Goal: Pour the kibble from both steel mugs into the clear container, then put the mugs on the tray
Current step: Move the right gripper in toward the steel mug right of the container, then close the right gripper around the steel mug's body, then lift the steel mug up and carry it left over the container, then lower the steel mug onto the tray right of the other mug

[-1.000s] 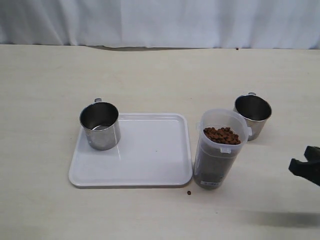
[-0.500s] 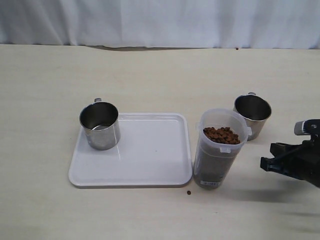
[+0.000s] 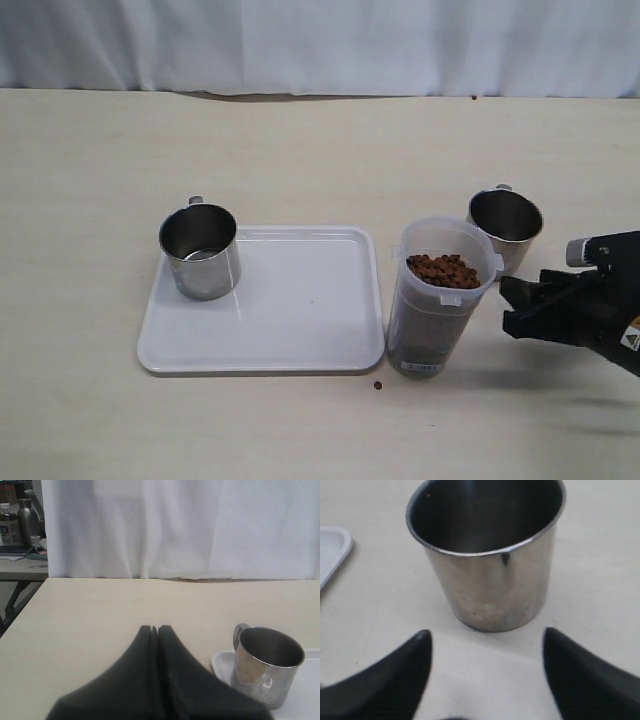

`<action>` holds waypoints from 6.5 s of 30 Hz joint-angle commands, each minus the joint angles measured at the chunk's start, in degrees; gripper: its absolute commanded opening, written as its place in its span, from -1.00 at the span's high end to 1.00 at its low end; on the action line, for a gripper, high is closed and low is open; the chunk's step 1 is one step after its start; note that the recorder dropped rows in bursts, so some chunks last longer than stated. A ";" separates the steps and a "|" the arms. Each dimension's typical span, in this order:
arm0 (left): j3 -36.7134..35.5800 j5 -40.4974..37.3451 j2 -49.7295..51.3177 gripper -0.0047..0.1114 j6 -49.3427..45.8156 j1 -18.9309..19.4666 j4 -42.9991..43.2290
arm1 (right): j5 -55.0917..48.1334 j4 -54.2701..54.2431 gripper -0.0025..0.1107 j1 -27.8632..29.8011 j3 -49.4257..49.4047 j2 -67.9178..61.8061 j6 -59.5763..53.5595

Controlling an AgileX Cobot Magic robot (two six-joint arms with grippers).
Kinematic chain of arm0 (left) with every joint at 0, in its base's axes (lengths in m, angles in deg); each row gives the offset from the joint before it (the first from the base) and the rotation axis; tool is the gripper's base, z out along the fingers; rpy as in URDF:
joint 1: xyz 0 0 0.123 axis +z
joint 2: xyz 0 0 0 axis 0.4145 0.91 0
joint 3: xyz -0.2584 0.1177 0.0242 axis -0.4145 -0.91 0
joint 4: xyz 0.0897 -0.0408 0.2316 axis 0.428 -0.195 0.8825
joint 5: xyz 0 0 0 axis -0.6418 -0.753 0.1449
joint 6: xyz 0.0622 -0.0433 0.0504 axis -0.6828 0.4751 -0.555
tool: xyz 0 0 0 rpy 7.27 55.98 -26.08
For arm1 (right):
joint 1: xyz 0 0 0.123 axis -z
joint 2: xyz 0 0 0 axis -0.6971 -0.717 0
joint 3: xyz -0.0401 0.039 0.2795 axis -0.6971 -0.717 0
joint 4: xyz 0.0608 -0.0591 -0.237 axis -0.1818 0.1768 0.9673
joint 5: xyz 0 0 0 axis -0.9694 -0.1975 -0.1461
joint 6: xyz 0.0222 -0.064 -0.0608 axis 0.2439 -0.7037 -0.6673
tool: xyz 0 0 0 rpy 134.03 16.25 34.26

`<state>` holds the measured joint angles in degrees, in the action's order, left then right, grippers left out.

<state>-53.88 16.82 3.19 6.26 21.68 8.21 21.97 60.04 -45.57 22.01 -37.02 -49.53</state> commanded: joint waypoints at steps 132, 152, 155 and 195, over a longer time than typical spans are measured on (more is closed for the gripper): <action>-0.15 0.95 -0.28 0.92 -0.27 -0.49 0.19 | 3.45 48.36 0.87 -13.75 46.13 0.40 38.96; -0.15 0.95 -0.28 0.92 -0.27 -0.49 0.19 | 12.50 61.71 0.87 -13.48 63.31 -22.47 36.55; -0.15 0.95 -0.28 0.92 -0.27 -0.49 0.19 | 12.50 59.86 0.87 -13.48 63.39 -24.23 35.01; -0.15 0.95 -0.28 0.92 -0.27 -0.49 0.19 | 12.50 63.98 0.87 -18.13 66.70 -32.40 33.42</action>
<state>-53.88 16.94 3.19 6.01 21.68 8.21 34.87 121.81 -63.62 88.70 -69.21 -16.25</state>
